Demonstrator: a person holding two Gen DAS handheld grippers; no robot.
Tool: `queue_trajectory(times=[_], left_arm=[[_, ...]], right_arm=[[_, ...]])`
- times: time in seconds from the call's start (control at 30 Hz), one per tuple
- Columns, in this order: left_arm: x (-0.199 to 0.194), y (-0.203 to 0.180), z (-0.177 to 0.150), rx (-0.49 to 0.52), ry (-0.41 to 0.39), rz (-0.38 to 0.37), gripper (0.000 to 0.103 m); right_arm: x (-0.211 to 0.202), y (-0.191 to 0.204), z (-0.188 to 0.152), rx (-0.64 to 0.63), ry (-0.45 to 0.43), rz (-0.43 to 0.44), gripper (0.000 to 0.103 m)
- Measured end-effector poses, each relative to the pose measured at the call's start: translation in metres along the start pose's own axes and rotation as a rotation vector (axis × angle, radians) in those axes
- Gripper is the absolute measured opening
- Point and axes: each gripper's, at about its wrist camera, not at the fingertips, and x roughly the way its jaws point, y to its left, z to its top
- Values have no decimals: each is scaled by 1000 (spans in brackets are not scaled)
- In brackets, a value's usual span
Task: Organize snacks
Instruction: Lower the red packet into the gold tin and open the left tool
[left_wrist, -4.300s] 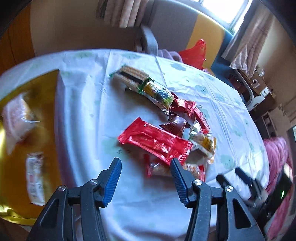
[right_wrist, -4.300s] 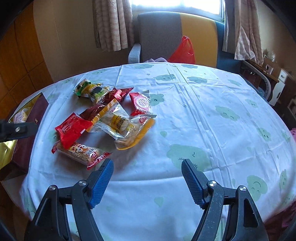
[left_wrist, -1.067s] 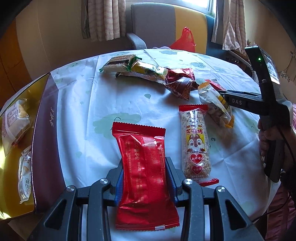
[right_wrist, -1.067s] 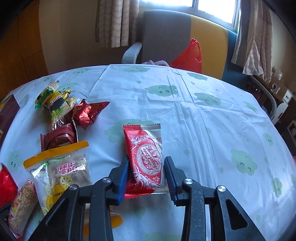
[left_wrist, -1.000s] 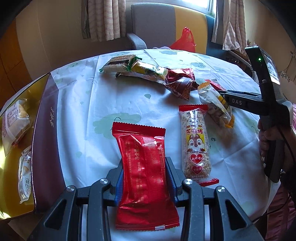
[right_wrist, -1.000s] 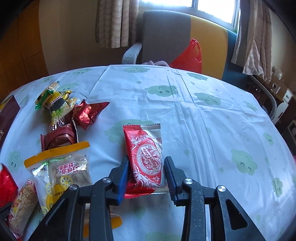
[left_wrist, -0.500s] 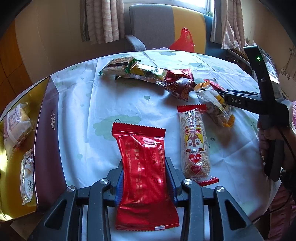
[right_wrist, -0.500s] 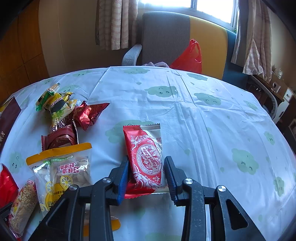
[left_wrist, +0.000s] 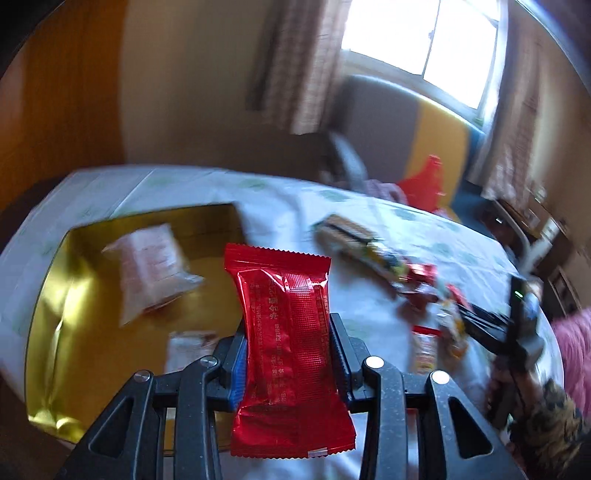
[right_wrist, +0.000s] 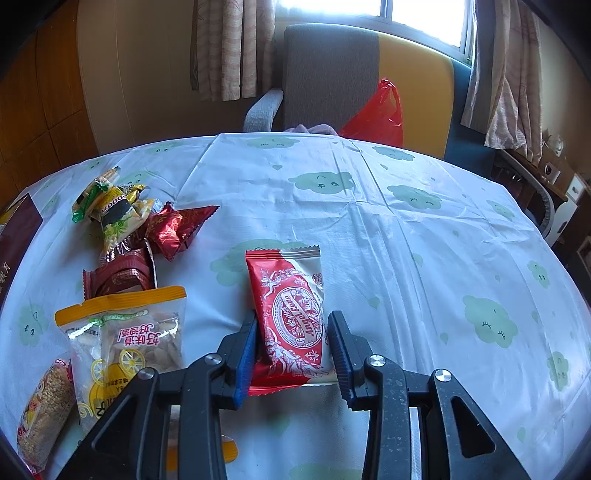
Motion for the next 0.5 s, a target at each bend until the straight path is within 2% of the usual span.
queue_trajectory(times=[0.1, 0.17, 0.5], left_arm=[[17, 33, 0, -109, 63, 24, 39], [22, 44, -5, -133, 79, 47, 39], [57, 40, 7, -118, 104, 157, 40]], right_arm=[[0, 0, 0, 0, 0, 1, 38], [0, 0, 0, 0, 0, 1, 38], [0, 0, 0, 1, 0, 2, 38]])
